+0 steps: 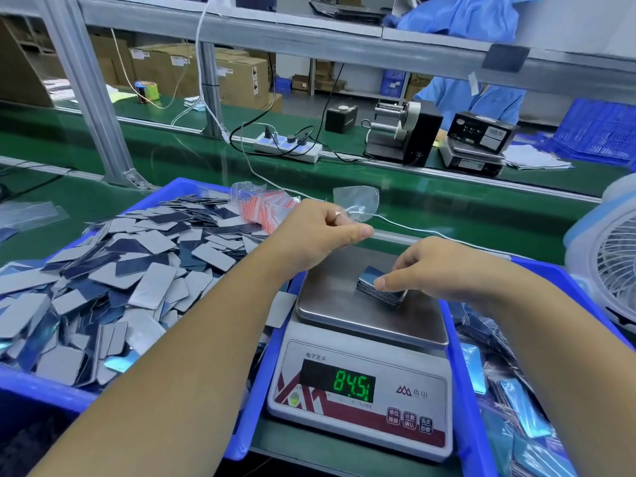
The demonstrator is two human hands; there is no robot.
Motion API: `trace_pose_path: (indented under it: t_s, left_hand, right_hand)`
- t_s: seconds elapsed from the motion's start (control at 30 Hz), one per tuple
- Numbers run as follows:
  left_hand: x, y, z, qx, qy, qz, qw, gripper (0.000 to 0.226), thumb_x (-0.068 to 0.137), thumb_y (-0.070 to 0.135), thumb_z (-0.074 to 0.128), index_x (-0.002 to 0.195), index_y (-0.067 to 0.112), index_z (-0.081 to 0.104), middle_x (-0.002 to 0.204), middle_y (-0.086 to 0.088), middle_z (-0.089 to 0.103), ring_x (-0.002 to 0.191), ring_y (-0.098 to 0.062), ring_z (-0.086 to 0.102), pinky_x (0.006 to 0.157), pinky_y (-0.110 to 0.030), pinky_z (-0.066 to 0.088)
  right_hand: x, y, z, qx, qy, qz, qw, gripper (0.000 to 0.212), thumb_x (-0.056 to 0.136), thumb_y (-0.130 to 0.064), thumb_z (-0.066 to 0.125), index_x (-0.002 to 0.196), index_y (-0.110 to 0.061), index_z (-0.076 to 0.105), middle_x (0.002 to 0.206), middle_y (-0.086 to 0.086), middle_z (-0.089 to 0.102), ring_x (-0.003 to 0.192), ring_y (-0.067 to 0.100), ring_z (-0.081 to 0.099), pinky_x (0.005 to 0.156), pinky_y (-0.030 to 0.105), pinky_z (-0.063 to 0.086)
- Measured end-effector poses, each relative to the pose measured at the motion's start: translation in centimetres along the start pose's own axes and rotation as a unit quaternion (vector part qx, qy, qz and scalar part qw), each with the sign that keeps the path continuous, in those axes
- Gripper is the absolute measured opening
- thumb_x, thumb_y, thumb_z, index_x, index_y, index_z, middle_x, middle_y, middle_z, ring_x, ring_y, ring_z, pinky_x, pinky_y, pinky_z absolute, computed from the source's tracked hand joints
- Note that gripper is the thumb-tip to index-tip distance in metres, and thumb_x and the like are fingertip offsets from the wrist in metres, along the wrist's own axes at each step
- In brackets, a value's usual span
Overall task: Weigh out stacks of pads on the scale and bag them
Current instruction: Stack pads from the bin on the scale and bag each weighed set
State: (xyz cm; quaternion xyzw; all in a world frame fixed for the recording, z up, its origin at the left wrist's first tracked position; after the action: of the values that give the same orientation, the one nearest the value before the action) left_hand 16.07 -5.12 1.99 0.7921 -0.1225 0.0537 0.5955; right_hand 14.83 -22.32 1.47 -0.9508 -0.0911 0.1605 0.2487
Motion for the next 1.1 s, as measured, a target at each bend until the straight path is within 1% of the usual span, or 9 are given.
trace_pose_path:
  t_s: [0.13, 0.27, 0.47, 0.57, 0.67, 0.77, 0.83, 0.97, 1.1]
  left_hand:
    - [-0.1, 0.2, -0.2, -0.008, 0.005, 0.005, 1.0, 0.044, 0.086, 0.033, 0.077, 0.054, 0.016, 0.052, 0.044, 0.016, 0.043, 0.04, 0.0, 0.037, 0.046, -0.009, 0.033]
    - [-0.5, 0.2, 1.3, 0.01, -0.054, -0.001, 0.998, 0.023, 0.09, 0.022, 0.073, 0.08, 0.002, 0.072, 0.05, 0.02, 0.055, 0.045, 0.007, 0.048, 0.047, -0.003, 0.033]
    - [-0.6, -0.1, 1.5, 0.031, -0.053, -0.023, 0.998, 0.005, 0.089, 0.02, 0.074, 0.089, 0.024, 0.076, 0.054, 0.022, 0.059, 0.05, 0.008, 0.052, 0.051, -0.004, 0.036]
    - [-0.6, 0.0, 1.2, 0.015, -0.041, -0.028, 0.999, 0.014, 0.087, 0.02, 0.077, 0.074, 0.026, 0.073, 0.055, 0.018, 0.061, 0.048, 0.005, 0.05, 0.049, -0.008, 0.037]
    - [-0.3, -0.3, 0.6, -0.047, -0.012, -0.055, 0.997, 0.037, 0.081, 0.03, 0.081, 0.052, 0.024, 0.059, 0.049, 0.012, 0.049, 0.043, -0.008, 0.035, 0.043, -0.019, 0.029]
    - [-0.1, -0.8, 0.5, -0.134, 0.011, -0.086, 0.987, 0.043, 0.072, 0.044, 0.081, 0.058, 0.02, 0.049, 0.049, 0.007, 0.037, 0.043, -0.012, 0.023, 0.043, -0.021, 0.021]
    - [-0.3, -1.0, 0.8, -0.18, 0.009, -0.102, 0.978, 0.046, 0.067, 0.05, 0.083, 0.069, 0.014, 0.055, 0.055, 0.004, 0.032, 0.048, -0.014, 0.017, 0.042, -0.021, 0.019]
    - [-0.6, -0.3, 2.0, -0.219, -0.024, -0.103, 0.97, 0.034, 0.073, 0.05, 0.079, 0.056, 0.024, 0.064, 0.067, -0.005, 0.018, 0.06, -0.02, 0.011, 0.046, -0.023, 0.014]
    - [-0.7, 0.1, 2.5, -0.251, -0.037, -0.09, 0.963, 0.038, 0.067, 0.053, 0.08, 0.058, 0.025, 0.057, 0.064, 0.0, 0.027, 0.055, -0.014, 0.019, 0.047, -0.022, 0.017]
  right_hand:
    - [0.1, -0.1, 0.2, -0.019, 0.001, 0.0, 1.0, 0.033, 0.065, -0.056, 0.081, 0.071, -0.024, 0.075, 0.073, -0.007, 0.07, 0.076, 0.015, 0.064, 0.063, 0.028, 0.046]
    - [0.3, -0.1, 0.4, -0.029, 0.005, 0.005, 1.0, 0.033, 0.067, -0.05, 0.082, 0.072, -0.02, 0.071, 0.07, -0.008, 0.067, 0.072, 0.014, 0.061, 0.06, 0.028, 0.043]
    - [-0.2, -0.4, 0.7, -0.014, 0.008, 0.0, 1.0, 0.037, 0.065, -0.044, 0.086, 0.078, -0.018, 0.065, 0.068, -0.007, 0.065, 0.065, 0.015, 0.055, 0.058, 0.028, 0.04]
    - [-0.7, -0.5, 0.9, 0.014, 0.028, -0.023, 0.999, 0.037, 0.062, -0.037, 0.089, 0.081, -0.021, 0.062, 0.066, -0.009, 0.063, 0.062, 0.012, 0.056, 0.057, 0.027, 0.041]
    - [-1.0, -0.1, 1.1, 0.079, 0.049, -0.05, 0.994, 0.035, 0.061, -0.03, 0.09, 0.085, -0.027, 0.065, 0.062, -0.014, 0.061, 0.055, 0.001, 0.055, 0.056, 0.021, 0.041]
    - [-0.9, 0.5, 0.8, 0.143, 0.095, -0.077, 0.982, 0.023, 0.066, -0.027, 0.087, 0.079, -0.029, 0.068, 0.058, -0.015, 0.061, 0.047, 0.0, 0.05, 0.052, 0.02, 0.039]
    - [-0.8, 0.8, 0.7, 0.233, 0.118, -0.09, 0.961, 0.02, 0.069, -0.021, 0.086, 0.079, -0.027, 0.069, 0.057, -0.01, 0.06, 0.046, 0.007, 0.046, 0.052, 0.024, 0.038]
    - [-1.3, 0.2, 0.1, 0.333, 0.14, -0.158, 0.919, 0.023, 0.071, -0.013, 0.084, 0.083, -0.026, 0.07, 0.06, -0.012, 0.06, 0.049, 0.003, 0.045, 0.051, 0.016, 0.037]
    - [-1.9, -0.9, -0.3, 0.356, 0.171, -0.209, 0.895, 0.022, 0.065, -0.022, 0.08, 0.083, -0.028, 0.068, 0.065, -0.012, 0.064, 0.053, 0.0, 0.05, 0.05, 0.01, 0.039]
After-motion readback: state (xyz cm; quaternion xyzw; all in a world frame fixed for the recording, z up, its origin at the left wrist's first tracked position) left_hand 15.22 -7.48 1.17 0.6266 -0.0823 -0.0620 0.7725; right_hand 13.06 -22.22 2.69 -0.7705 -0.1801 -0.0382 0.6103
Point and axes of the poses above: each hand's wrist, its own x-axis towards the middle knuckle, its own z-axis out of the palm, y = z × x, the point moved 9 cm from there along x, towards the middle knuckle
